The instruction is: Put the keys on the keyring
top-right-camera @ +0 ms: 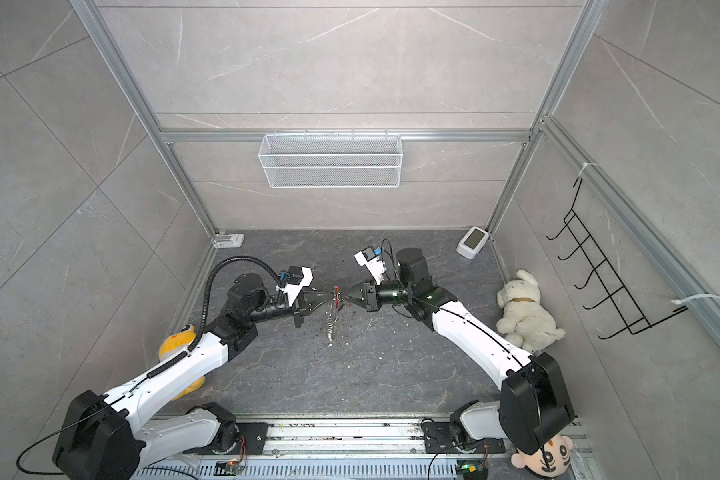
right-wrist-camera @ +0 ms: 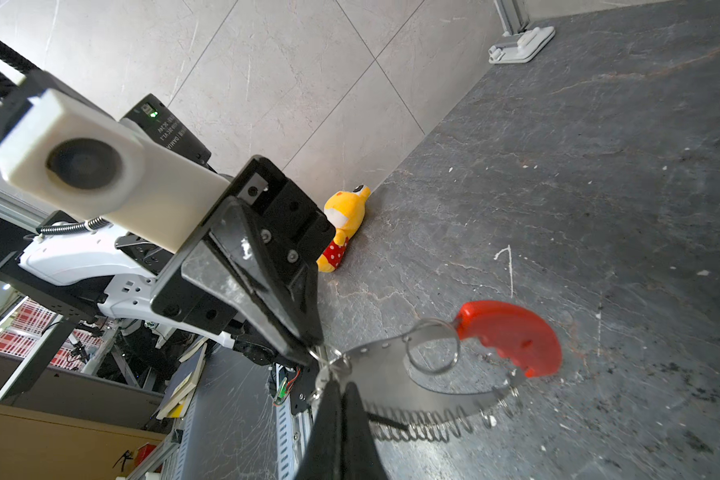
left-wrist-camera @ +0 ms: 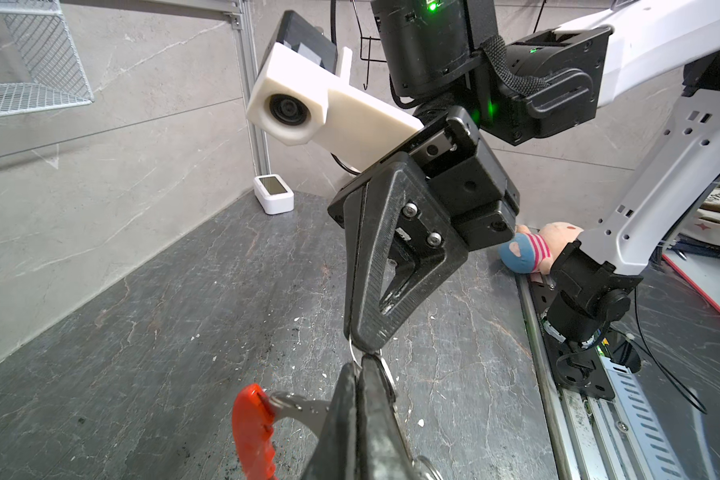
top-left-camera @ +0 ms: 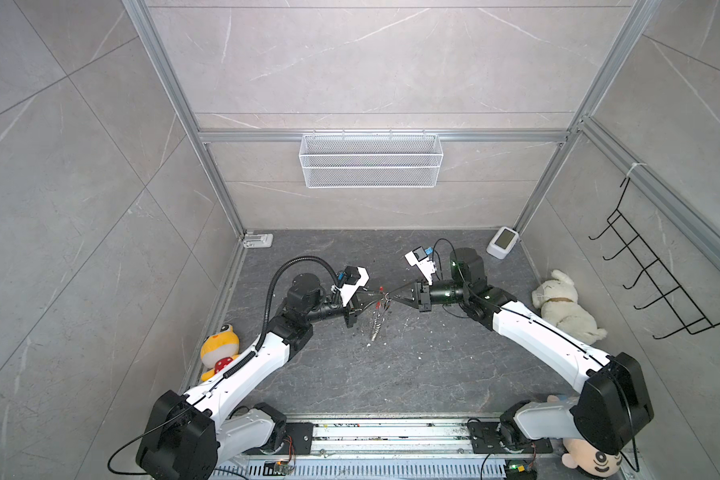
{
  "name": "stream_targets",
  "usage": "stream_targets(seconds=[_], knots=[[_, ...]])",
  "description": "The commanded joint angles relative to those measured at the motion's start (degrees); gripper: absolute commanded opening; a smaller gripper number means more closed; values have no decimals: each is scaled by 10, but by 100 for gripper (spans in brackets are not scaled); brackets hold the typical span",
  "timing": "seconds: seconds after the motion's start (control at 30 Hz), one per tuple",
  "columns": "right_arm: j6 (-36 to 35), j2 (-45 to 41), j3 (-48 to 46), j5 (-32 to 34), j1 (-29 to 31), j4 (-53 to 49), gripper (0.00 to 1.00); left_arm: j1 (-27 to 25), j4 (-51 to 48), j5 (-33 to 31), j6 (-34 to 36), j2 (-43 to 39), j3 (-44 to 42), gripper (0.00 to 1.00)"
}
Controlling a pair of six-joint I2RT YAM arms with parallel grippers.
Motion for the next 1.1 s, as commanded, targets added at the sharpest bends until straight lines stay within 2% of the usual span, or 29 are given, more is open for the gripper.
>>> stream_targets(seconds=[0.0,0.57,0.97,1.07], knots=[[7,-2,-1,28,-10,-14,0,0,83,18,-8,-13,13,0],[0,-27,17,43,-9,-33,0,0,59,1,3,3,6,0],[22,-48,13,42,-9,16,0,-1,51,-3,6,10,4,0],[3,-52,13,61,-12,-21,0,-1,51,-2,6,9,5,0]])
